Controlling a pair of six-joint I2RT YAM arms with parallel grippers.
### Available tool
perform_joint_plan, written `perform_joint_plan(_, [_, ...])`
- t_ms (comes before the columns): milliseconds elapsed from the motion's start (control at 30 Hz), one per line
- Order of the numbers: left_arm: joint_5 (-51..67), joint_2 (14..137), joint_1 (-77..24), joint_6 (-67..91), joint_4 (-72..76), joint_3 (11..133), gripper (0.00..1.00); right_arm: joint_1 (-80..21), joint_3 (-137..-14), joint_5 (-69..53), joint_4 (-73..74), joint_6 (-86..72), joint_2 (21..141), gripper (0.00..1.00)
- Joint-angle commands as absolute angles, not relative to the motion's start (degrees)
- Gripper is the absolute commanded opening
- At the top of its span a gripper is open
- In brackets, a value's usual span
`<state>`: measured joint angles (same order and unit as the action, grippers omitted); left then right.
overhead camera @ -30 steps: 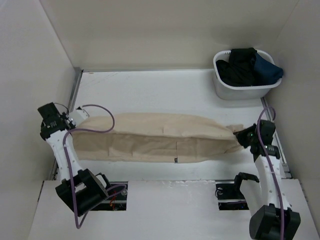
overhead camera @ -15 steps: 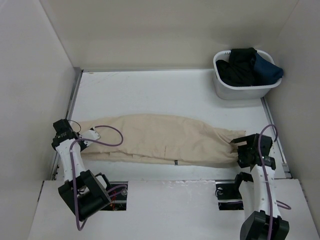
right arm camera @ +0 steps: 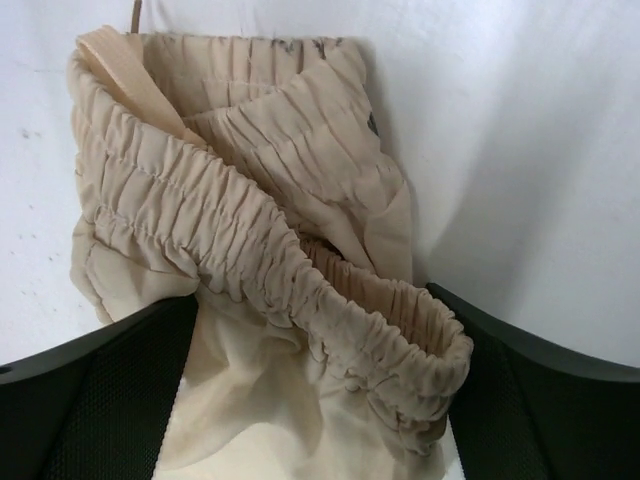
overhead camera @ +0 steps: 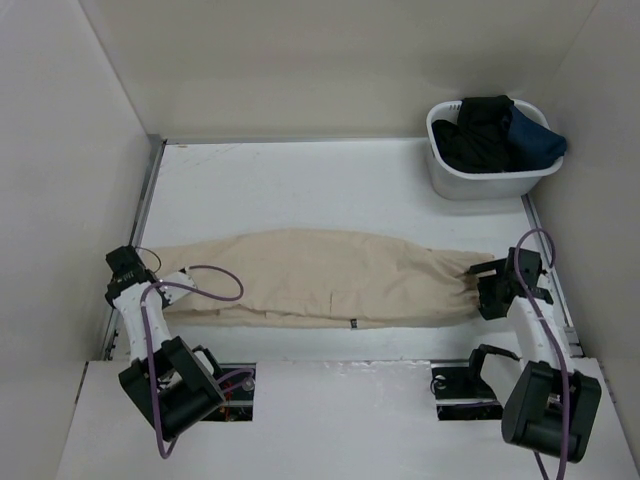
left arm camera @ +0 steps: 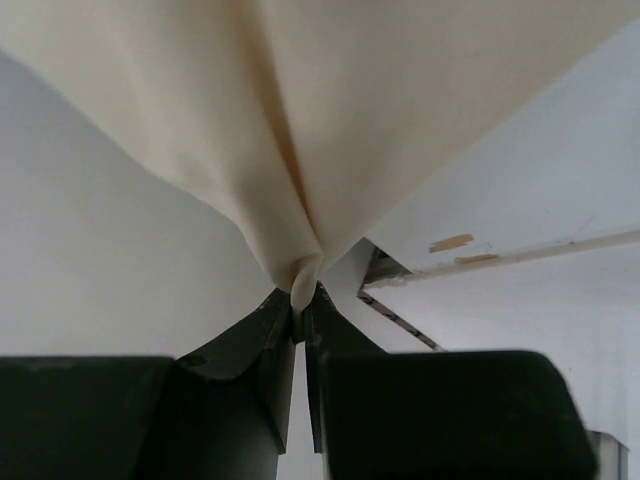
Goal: Fold and stack the trousers
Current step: Fold the trousers
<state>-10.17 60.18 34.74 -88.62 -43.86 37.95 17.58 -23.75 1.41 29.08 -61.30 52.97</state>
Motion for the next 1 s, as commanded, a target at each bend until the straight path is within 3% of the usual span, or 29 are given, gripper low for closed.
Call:
perform_joint_plan(0, [-13.0,60.5,36.7,-94.5,-41.9,35.2,0.07,17.3,-22.5,4.0,22.4,-61.1,56.6,0.89])
perform_joint_plan(100, [-12.9,60.6,37.6,-95.4,-38.3,35.9,0.07,18.8,-22.3,3.0,20.0,-59.6,56.9,0.45])
perform_joint_plan(167, [-12.5,60.6,37.5,-94.6,-39.7,37.2,0.13,20.4,-22.5,2.9,19.9,-57.9,56.4,0.22])
perform_joint_plan(233, [-11.0,60.6,37.4,-93.5,-46.6,40.1,0.43,21.2,-23.4,3.2,20.2,-56.0,55.4,0.06])
perform_joint_plan(300, [-7.4,61.2,37.3,-92.4,-55.9,46.7,0.63,21.1,-25.0,4.0,21.0,-54.1,54.2,0.02])
perform_joint_plan(400, [5.4,65.4,39.1,-86.7,-63.1,64.3,0.72,20.2,-27.0,6.2,21.9,-51.7,53.3,0.02])
perform_joint_plan(500, [17.2,75.4,42.6,-76.1,-67.7,79.9,0.71,20.1,-27.8,7.1,22.0,-49.0,53.4,0.02])
perform_joint_plan(567, [19.2,82.0,40.8,-68.9,-69.1,82.6,0.66,19.7,-28.0,7.5,22.0,-47.7,53.5,0.02])
perform_joint_plan(733, [17.8,92.8,33.3,-58.6,-64.6,76.2,0.64,19.6,-30.8,7.8,21.8,-45.3,54.1,0.03])
perform_joint_plan(967, [9.1,99.6,32.3,-48.4,-51.1,72.2,0.64,19.1,-32.3,8.1,22.4,-44.3,51.2,0.00])
